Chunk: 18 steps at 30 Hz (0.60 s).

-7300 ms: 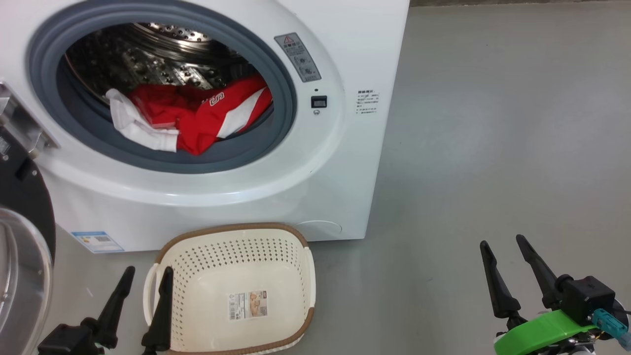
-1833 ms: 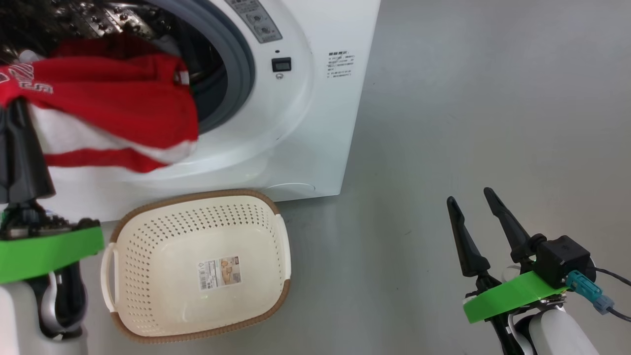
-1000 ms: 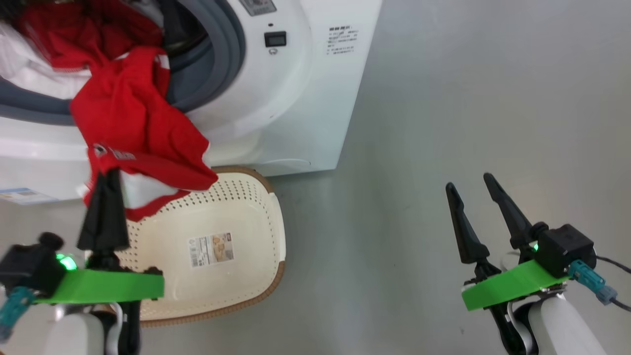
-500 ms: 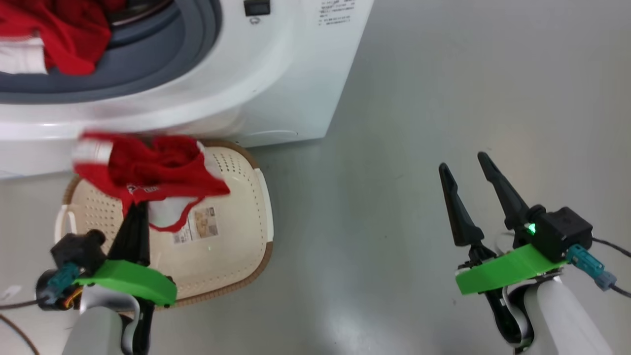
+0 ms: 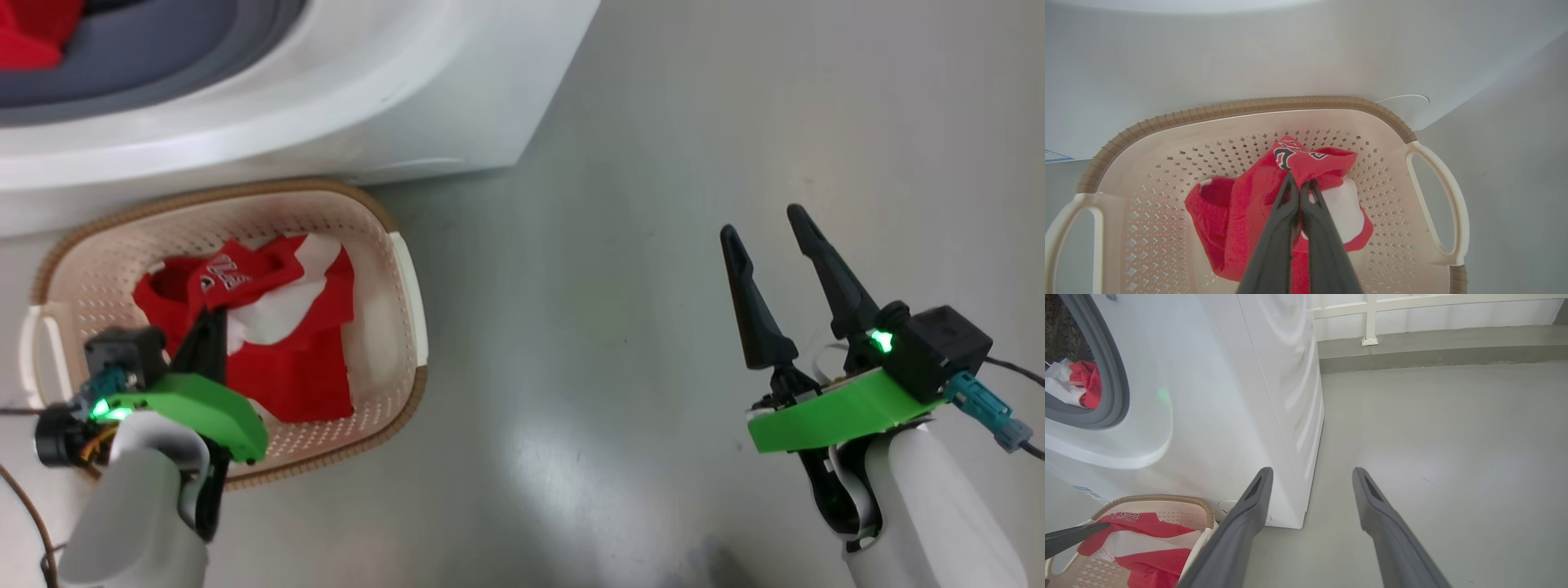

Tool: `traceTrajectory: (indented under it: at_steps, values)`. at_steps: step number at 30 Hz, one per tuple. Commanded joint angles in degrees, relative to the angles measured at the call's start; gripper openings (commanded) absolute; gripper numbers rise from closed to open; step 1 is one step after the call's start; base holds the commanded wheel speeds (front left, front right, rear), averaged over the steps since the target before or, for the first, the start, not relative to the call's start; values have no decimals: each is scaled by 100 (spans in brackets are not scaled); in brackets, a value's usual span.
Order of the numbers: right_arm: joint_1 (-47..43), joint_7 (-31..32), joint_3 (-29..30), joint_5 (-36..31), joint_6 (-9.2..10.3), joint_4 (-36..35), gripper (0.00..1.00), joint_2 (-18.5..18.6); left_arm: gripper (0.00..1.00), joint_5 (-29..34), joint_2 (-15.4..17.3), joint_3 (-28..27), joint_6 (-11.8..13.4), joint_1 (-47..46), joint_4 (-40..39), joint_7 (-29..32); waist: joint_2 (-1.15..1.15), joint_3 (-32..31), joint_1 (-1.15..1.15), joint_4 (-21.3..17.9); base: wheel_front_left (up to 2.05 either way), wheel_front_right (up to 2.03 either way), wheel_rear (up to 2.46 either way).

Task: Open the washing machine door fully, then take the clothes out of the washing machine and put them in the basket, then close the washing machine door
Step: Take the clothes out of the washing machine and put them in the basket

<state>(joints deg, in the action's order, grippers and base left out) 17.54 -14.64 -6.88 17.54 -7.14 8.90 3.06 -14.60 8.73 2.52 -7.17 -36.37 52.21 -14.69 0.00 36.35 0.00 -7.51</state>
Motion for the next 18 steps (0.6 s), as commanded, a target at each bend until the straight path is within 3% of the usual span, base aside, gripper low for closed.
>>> traceTrajectory:
  at_steps: [1, 15, 16, 18]
  values:
    - [39, -36, -172, 33, -35, -159, 100, -18, 0, 48, 262, -72, -32, -103, 96, -30, 0, 287, 0, -86, 0, 0, 0]
    - [313, -36, -249, 58, -35, -231, 100, -18, 0, -77, 439, 272, -32, -908, 1104, -30, 0, 827, 0, -128, 0, 0, 0]
    - [326, -36, -246, 57, -35, -232, 100, -18, 1, -90, 436, 311, -32, -949, 1172, -30, 0, 842, 0, -127, 0, 0, 0]
    - [338, -36, -235, 56, -35, -233, 100, -18, 13, -127, 438, 375, -32, -1017, 1255, -30, 0, 867, 0, -124, 0, 0, 0]
